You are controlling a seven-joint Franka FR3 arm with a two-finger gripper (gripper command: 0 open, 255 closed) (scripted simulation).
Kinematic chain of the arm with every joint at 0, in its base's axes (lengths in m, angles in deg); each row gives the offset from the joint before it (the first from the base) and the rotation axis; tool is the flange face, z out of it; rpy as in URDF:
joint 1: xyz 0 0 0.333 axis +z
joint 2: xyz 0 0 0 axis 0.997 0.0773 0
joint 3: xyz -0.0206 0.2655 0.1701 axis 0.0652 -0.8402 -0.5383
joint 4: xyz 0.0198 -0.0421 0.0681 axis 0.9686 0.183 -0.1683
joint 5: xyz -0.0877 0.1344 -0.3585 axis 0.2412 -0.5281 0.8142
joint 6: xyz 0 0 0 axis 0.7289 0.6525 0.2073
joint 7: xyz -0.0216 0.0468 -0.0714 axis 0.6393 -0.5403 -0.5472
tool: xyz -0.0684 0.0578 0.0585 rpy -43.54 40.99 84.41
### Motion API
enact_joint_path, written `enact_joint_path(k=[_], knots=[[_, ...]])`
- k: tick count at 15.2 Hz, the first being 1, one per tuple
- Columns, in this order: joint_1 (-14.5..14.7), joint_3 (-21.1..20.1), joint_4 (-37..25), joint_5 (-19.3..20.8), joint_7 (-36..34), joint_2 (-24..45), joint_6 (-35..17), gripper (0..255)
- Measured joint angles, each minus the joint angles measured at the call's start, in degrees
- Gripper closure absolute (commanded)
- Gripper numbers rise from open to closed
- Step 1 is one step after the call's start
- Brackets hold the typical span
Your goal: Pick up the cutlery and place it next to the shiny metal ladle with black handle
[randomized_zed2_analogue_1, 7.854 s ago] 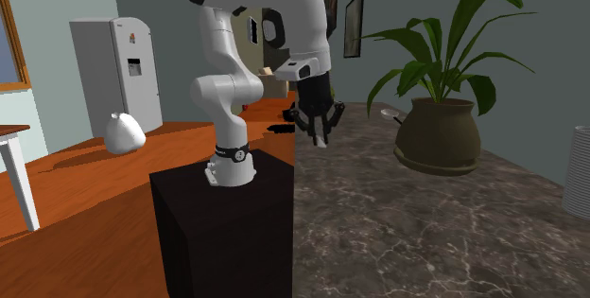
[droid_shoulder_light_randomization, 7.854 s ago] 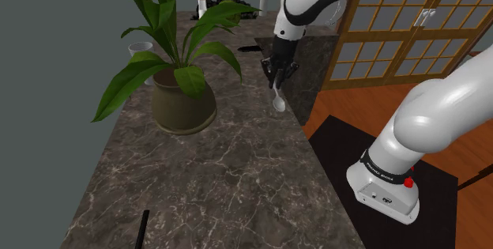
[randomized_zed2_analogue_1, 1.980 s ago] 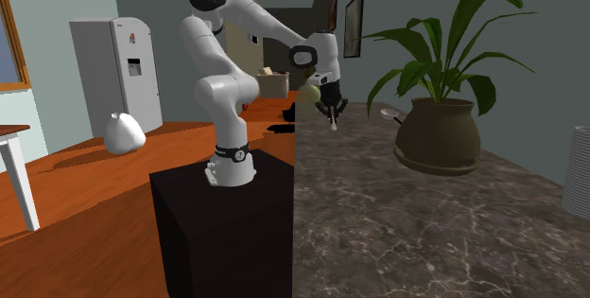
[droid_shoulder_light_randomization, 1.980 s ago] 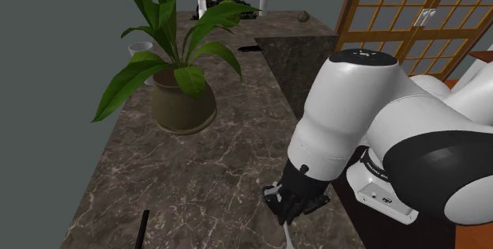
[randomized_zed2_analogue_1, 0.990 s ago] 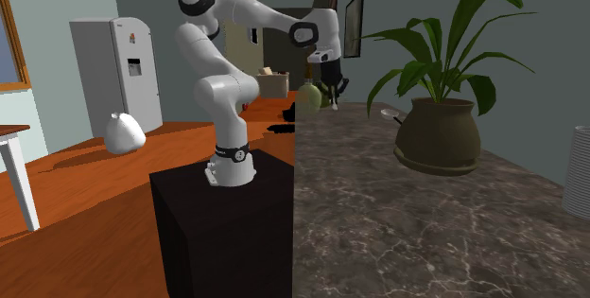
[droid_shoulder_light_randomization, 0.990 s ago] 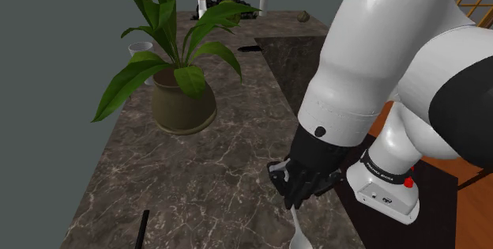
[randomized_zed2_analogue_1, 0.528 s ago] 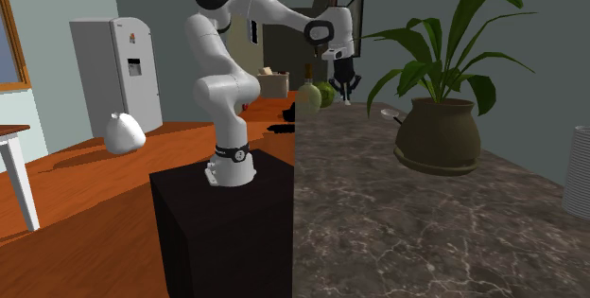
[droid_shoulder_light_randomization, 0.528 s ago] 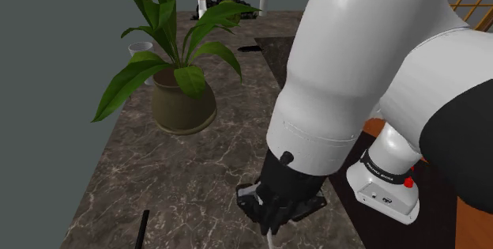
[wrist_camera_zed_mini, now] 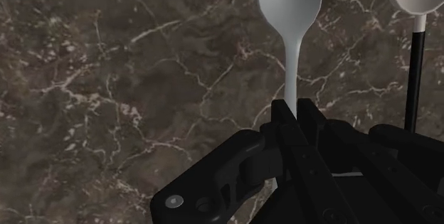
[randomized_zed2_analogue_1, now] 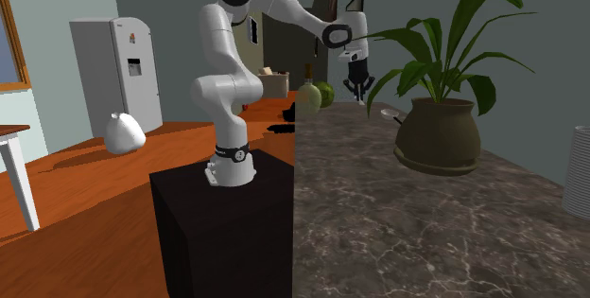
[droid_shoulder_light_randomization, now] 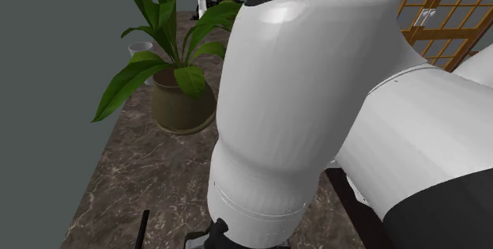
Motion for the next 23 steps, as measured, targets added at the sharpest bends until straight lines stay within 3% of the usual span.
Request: enact_joint_path(k=[10, 15, 16, 18, 23], knots=[[-6.6, -9.6, 3.9, 2.5, -1.5, 5.4, -9.1, 255], [-13.5, -17.8, 5.6, 4.5, -2.8, 8.3, -13.6, 255], [-17.3, -22.1, 5.9, 4.9, -3.2, 8.9, -15.0, 255], [-19.9, -24.6, 6.2, 4.6, -2.7, 9.1, -15.8, 255], [-21.2, -25.8, 6.2, 4.4, -2.4, 9.0, -16.0, 255]])
